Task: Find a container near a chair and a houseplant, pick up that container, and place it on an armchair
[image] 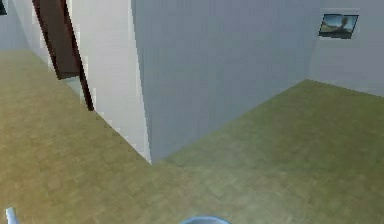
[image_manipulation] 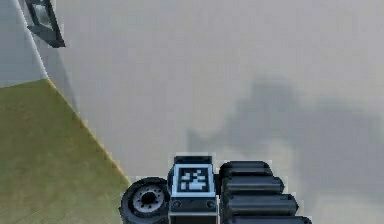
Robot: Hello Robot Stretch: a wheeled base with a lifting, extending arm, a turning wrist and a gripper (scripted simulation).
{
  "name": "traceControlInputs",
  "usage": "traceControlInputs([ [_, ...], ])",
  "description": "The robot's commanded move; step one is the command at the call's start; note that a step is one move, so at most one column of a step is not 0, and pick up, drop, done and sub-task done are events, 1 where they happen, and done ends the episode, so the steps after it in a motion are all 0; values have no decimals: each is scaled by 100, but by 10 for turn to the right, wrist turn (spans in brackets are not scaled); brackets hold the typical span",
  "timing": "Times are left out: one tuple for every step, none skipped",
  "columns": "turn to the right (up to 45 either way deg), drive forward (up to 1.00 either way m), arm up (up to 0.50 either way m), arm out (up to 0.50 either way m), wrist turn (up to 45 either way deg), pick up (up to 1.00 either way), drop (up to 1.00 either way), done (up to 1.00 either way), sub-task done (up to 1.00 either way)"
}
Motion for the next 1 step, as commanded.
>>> traceControlInputs([
  [240,0,0,0,0,0,0,0,0],
])
